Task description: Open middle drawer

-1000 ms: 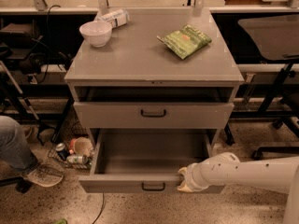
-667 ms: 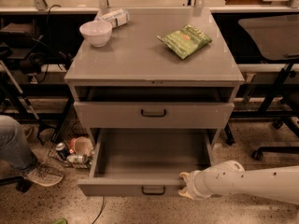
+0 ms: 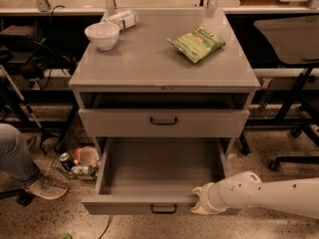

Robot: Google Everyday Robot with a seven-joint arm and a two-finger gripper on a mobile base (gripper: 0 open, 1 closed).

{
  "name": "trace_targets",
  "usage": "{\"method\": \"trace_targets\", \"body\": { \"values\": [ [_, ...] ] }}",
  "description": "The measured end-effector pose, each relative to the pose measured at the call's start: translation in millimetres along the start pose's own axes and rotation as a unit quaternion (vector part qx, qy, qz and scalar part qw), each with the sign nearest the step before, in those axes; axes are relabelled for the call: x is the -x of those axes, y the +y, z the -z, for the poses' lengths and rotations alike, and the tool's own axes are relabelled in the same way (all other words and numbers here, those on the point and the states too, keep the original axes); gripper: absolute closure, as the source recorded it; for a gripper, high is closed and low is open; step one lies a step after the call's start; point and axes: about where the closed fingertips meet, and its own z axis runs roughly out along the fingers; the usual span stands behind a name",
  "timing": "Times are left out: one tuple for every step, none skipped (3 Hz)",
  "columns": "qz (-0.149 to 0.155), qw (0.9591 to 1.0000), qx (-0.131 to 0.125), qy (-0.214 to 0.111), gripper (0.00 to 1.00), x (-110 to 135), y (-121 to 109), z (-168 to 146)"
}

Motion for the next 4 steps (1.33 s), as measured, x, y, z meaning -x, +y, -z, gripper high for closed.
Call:
{"method": "trace_targets", "body": {
  "values": [
    [-0.021, 0.9997, 0.012, -0.006, 1.0, -10.4, 37.7, 2.1],
    [-0.021, 0.9997, 0.012, -0.006, 0.85, -7.9, 35.9, 7.5],
    [-0.021, 0.9997, 0.012, -0.006, 0.61, -7.4, 35.7, 8.7],
    [-0.021, 0.9997, 0.013, -0.007, 0.3, -7.0, 36.7, 7.7]
  ]
}}
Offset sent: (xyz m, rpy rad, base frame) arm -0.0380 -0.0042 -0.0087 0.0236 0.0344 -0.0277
